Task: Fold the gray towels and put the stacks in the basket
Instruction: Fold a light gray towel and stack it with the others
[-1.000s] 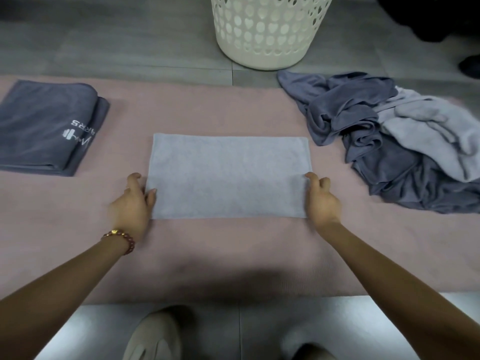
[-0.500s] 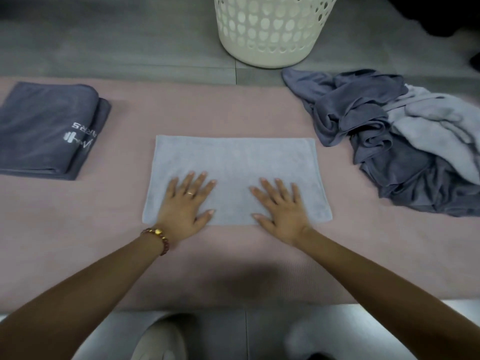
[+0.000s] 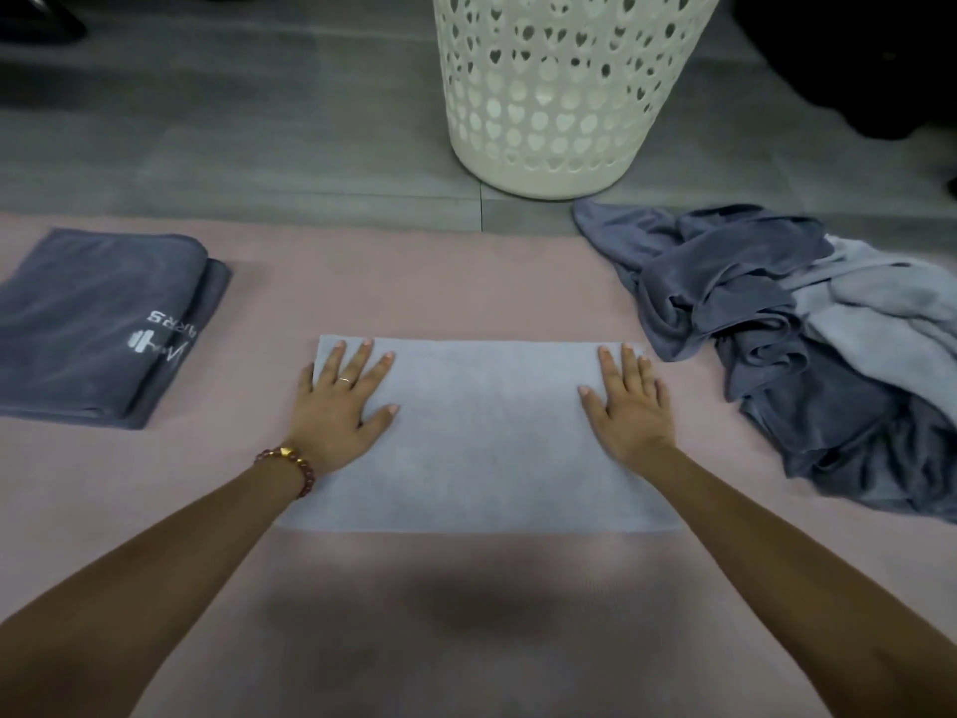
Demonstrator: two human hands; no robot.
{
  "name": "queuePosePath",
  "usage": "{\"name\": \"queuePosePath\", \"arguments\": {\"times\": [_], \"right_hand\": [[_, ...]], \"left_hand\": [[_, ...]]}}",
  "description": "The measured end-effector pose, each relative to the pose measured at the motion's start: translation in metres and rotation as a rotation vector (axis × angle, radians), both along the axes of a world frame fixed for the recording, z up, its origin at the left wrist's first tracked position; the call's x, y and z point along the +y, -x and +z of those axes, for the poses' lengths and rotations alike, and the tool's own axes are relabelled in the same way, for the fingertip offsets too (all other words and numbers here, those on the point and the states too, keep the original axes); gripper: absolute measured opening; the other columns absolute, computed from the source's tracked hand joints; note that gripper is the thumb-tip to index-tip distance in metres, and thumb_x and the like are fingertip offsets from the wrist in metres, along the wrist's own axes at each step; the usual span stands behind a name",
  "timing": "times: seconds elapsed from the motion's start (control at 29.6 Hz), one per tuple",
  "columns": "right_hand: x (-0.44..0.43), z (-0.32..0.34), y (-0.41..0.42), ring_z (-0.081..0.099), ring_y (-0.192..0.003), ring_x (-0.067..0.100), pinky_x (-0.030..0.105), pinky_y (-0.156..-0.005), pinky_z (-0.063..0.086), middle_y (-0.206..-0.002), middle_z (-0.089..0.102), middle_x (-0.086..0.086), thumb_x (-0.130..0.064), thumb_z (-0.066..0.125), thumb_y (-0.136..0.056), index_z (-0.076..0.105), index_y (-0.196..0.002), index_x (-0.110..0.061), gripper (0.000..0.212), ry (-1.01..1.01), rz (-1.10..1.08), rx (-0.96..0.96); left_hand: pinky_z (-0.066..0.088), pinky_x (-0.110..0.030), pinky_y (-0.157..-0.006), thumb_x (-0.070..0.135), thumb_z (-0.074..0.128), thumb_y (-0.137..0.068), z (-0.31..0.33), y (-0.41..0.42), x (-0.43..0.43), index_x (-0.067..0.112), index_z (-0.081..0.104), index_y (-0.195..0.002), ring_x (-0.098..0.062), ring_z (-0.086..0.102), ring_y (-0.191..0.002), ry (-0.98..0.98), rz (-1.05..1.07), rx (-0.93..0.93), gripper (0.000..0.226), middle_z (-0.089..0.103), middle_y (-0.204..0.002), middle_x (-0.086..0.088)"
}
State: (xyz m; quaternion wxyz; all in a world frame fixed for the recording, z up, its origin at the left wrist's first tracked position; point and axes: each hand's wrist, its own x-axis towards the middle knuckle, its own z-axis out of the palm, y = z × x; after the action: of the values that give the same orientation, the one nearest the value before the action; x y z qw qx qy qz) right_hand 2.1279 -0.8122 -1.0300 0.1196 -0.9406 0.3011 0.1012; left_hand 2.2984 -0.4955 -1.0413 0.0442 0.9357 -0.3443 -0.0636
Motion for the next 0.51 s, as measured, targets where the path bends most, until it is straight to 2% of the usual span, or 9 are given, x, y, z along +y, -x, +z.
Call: {"name": "queuePosePath", "arguments": {"times": [0.1,0.2,0.27,0.37,0.51], "right_hand": [[-0.005,-0.005,-0.014,0.002,-0.146,0.024,0.037,-0.117,0.003,-0.159,-0.002,0.005,-0.051,0.024,-0.098,0.002,-0.151,-0.02,0.066,-0.016,-0.161,-0.128],[-0.005,-0.006,-0.016,0.03,-0.137,0.03,0.039,-0.114,0.022,-0.151,0.03,0.014,-0.031,0.043,-0.097,0.027,-0.145,-0.007,0.056,-0.1,-0.263,-0.46],[-0.006,-0.002,-0.012,0.046,-0.124,0.032,0.039,-0.103,0.037,-0.137,0.048,0.015,-0.016,0.052,-0.094,0.042,-0.136,-0.005,0.045,-0.184,-0.361,-0.659],[-0.011,0.004,-0.012,0.053,-0.115,0.032,0.035,-0.091,0.042,-0.124,0.056,0.015,-0.017,0.056,-0.093,0.046,-0.127,-0.005,0.038,-0.291,-0.468,-0.668],[-0.028,0.008,-0.021,0.053,-0.116,0.034,0.035,-0.093,0.041,-0.125,0.058,0.017,-0.02,0.058,-0.092,0.051,-0.124,0.0,0.038,-0.35,-0.581,-0.559]], "left_hand": [[0.013,-0.053,-0.113,0.076,0.005,-0.08,-0.004,-0.005,0.001,0.036,0.012,-0.149,-0.026,0.005,-0.146,0.013,-0.002,-0.013,0.08,0.011,-0.158,0.004],[0.013,-0.05,-0.114,0.073,0.01,-0.081,-0.007,-0.006,0.001,0.036,0.01,-0.149,-0.023,0.002,-0.146,0.037,0.002,-0.014,0.078,0.008,-0.159,0.005],[0.01,-0.048,-0.116,0.071,0.01,-0.081,-0.007,-0.006,0.0,0.036,0.01,-0.149,-0.02,0.0,-0.146,0.052,0.011,-0.001,0.077,0.007,-0.158,0.007],[0.008,-0.045,-0.117,0.069,0.008,-0.081,-0.007,-0.007,0.0,0.034,0.012,-0.15,-0.016,-0.001,-0.146,0.09,0.019,0.022,0.077,0.007,-0.158,0.006],[0.005,-0.041,-0.117,0.065,0.01,-0.081,-0.004,-0.005,0.0,0.025,0.019,-0.15,-0.018,-0.001,-0.146,0.187,0.088,0.064,0.08,0.005,-0.159,-0.003]]}}
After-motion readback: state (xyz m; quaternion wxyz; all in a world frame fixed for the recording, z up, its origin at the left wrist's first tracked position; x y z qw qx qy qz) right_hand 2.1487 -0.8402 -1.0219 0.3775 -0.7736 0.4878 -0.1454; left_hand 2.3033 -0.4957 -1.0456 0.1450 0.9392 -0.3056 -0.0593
